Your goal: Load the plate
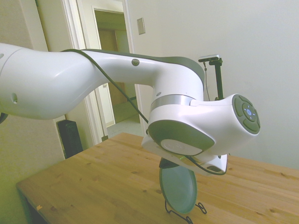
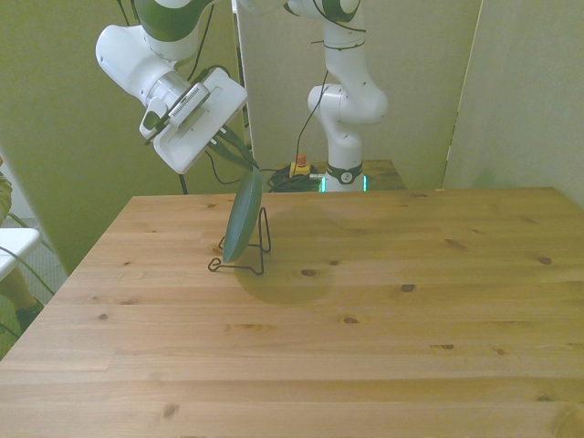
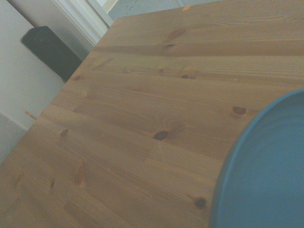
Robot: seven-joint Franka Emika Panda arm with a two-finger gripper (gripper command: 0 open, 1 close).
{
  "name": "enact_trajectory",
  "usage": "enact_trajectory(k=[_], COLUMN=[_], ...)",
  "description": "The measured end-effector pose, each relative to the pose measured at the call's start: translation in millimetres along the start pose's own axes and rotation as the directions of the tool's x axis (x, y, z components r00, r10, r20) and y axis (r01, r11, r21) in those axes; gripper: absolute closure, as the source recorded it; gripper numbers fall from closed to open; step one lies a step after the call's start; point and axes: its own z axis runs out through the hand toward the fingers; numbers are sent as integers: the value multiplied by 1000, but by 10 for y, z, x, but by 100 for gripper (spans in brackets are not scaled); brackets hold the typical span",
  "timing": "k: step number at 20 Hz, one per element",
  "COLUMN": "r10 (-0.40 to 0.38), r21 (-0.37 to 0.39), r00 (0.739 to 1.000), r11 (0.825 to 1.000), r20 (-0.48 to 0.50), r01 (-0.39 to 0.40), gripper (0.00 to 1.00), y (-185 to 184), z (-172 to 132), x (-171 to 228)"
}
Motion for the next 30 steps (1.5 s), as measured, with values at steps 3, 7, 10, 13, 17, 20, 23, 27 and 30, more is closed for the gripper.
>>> enact_trajectory(k=[3,7,10,13,17,20,23,27,30], r10=[-1,-5,-7,-5,-6,-9,-18,-40,-45], r21=[-4,-6,-11,-16,-15,-20,-25,-37,-43], r00=[1000,1000,1000,1000,1000,1000,1000,999,998], r11=[1000,1000,1000,1000,1000,1000,1000,999,998], r20=[-6,-5,-4,-8,-4,-6,-14,-34,-39], r01=[1,5,6,5,5,9,18,39,43], gripper=[100,100,100,100,100,100,100,100,0], y=[35,45,61,94,124,128,136,159,161], z=[25,31,37,59,102,120,139,193,226], x=[0,-3,-4,-4,-14,-4,-7,-70,-104])
